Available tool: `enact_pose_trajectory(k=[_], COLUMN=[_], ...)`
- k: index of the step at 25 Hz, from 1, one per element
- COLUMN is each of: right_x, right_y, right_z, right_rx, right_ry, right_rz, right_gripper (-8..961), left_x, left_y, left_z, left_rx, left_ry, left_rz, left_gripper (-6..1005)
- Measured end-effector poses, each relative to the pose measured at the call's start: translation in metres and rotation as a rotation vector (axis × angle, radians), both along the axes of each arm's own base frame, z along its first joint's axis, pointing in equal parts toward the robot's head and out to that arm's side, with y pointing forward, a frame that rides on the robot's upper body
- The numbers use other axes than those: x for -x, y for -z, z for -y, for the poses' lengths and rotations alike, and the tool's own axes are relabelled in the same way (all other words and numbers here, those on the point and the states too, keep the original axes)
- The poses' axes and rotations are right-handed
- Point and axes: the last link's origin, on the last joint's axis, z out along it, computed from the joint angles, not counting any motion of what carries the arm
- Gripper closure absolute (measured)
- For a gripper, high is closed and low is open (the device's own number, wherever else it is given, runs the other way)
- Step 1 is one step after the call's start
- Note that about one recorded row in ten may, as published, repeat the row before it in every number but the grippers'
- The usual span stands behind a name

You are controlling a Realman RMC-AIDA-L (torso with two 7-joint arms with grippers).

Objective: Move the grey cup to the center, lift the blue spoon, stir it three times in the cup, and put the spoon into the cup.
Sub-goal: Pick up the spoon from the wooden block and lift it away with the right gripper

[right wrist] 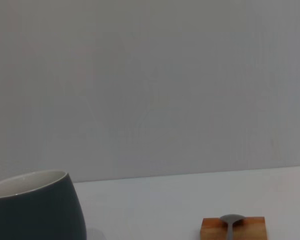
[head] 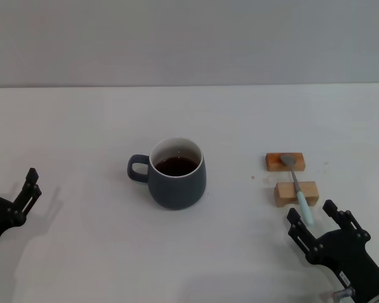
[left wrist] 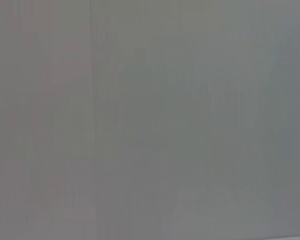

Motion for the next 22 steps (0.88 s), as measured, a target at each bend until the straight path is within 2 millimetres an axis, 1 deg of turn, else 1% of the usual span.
enact_pose_trajectory(k=[18, 22], right_x=[0.0000, 0.0010], right_y=[0.0008, 0.0015], right_z=[0.0019, 0.0024], right_rx=[0.004, 0.011], right_ry=[0.002, -0.003], right_rz=[-0.002, -0.004], right_gripper=[195, 227], left_x=[0.0004, 0.0003], left_y=[-0.0006, -0.0006], left_z=[-0.0001, -0.0002], left_rx=[0.000, 0.000], left_ry=[0.000, 0.000], left_rz=[0.001, 0.001], left_gripper=[133, 133])
